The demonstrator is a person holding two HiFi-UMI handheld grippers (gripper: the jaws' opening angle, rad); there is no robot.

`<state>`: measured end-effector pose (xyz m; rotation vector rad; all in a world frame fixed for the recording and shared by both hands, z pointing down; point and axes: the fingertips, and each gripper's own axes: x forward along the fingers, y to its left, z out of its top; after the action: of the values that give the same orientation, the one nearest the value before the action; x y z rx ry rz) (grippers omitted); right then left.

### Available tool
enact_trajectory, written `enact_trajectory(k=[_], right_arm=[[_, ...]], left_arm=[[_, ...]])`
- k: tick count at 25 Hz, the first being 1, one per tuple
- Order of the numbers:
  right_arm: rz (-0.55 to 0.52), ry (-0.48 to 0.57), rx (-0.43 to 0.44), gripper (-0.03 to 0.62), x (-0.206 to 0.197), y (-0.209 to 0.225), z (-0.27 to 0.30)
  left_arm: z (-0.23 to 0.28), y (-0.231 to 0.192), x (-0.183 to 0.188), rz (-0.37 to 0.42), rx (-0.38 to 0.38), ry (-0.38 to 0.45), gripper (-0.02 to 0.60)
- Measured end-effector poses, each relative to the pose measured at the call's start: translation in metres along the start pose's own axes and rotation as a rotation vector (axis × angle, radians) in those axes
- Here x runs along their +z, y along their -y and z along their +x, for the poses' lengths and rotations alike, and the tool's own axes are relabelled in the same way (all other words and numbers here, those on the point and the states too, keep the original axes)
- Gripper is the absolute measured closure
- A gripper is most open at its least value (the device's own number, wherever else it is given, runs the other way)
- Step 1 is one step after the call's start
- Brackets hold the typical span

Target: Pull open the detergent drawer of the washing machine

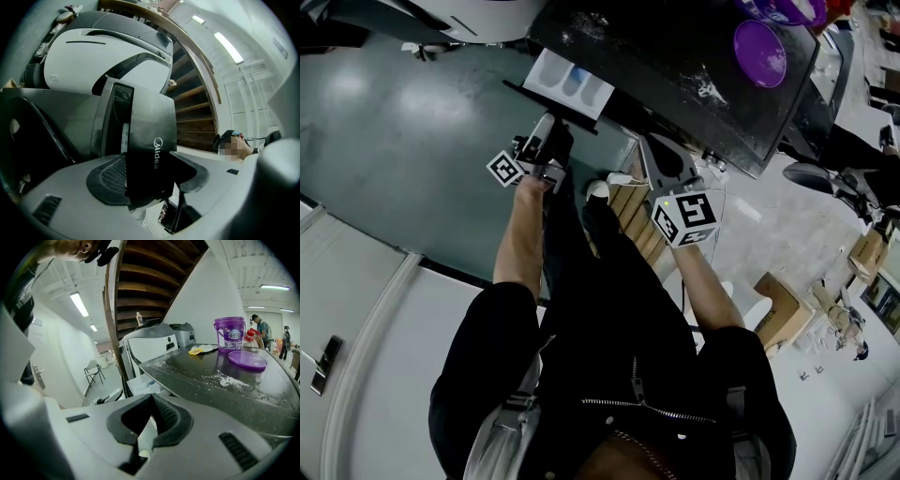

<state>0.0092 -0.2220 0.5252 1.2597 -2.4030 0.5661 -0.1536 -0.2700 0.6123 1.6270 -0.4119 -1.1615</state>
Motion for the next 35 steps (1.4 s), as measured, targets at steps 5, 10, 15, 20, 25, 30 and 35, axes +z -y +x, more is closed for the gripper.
enact_trajectory(k=[5, 10, 15, 20, 25, 30, 35], right_arm=[[0.0, -0.004, 0.007, 0.588, -0.003, -0.002, 0.0], [-0.004, -0.009, 0.013, 0.588, -0.007, -0.002, -0.002], [-0.008, -0.006, 0.021, 0.588, -0.006, -0.006, -0.003], [-0.016, -0.01, 0.031, 0.588, -0.006, -0.01, -0.003], [-0.023, -0.018, 0.036, 0.588, -0.006, -0.014, -0.003], [-0.028, -0.019, 0.037, 0.588, -0.003, -0.016, -0.007], [-0.028, -0.001, 0.044, 0.588, 0.001, -0.018, -0.014]], left_arm=[[-0.009, 0.004, -0.001, 0.002, -0.005, -0.002, 0.319], [-0.018, 0.005, -0.003, 0.002, -0.005, -0.006, 0.319], [-0.029, 0.011, -0.003, 0.0, -0.004, -0.013, 0.319], [-0.045, 0.02, -0.005, 0.0, -0.004, -0.008, 0.318], [-0.05, 0.021, -0.006, 0.006, 0.003, -0.015, 0.316], [-0.049, 0.021, -0.004, 0.008, 0.017, -0.003, 0.305], [-0.065, 0.01, -0.001, 0.088, 0.205, -0.001, 0.305]])
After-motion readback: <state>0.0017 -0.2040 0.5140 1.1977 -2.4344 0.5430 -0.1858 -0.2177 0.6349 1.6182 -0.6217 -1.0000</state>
